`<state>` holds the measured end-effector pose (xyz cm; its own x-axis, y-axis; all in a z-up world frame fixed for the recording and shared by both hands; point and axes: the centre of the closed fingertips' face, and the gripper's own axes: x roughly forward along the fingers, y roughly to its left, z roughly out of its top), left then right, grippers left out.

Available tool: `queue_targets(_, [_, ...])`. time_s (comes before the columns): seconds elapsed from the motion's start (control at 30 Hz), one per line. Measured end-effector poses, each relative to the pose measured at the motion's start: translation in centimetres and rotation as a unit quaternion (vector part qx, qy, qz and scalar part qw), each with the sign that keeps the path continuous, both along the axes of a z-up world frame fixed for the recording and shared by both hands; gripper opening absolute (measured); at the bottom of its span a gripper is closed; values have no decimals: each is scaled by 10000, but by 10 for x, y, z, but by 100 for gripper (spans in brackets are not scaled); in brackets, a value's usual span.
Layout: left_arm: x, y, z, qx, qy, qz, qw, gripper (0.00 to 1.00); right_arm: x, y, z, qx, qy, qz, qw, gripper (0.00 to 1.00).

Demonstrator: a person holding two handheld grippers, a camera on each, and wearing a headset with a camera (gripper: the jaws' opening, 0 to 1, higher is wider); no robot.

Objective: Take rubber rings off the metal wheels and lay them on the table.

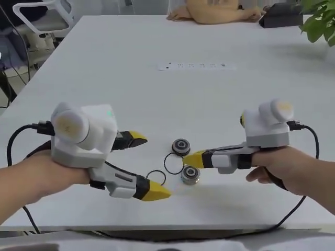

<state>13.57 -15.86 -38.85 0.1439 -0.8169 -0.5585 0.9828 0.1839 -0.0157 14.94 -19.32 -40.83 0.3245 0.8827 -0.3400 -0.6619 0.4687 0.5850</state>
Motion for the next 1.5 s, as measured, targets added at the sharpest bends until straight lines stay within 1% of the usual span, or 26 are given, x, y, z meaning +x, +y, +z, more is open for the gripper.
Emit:
queue_targets(0.1, [3, 5, 0, -19, 3, 75, 10000, 78, 0, 4, 0, -1, 6, 41, 10000, 0])
queue_targets(0.33, [4, 16, 1, -19, 22, 215, 9998, 80, 0, 16, 0, -10, 19, 170, 9999, 0])
queue_targets(0.43, [5, 20, 2, -59, 29, 296, 9995, 81, 0, 21, -2, -25, 27, 210, 9998, 0])
queue_targets(0.67, [6, 29, 1, -30, 26, 395, 9992, 83, 1, 28, -14, -130, 58, 325, 9994, 0])
queue_targets(0.83, [6, 33, 1, -53, 24, 471, 9989, 83, 2, 31, -19, -191, 74, 337, 9992, 0])
queue_targets(0.97, [6, 37, 1, -58, 52, 516, 9986, 83, 5, 33, -25, -254, 95, 333, 9991, 0])
queue_targets(1.17, [5, 41, 1, -35, 56, 550, 9985, 83, 9, 33, -34, -358, 154, 281, 9988, 0])
queue_targets(1.5, [8, 48, -1, -5, 85, 626, 9980, 83, 6, 40, -36, -392, 201, 286, 9986, 0])
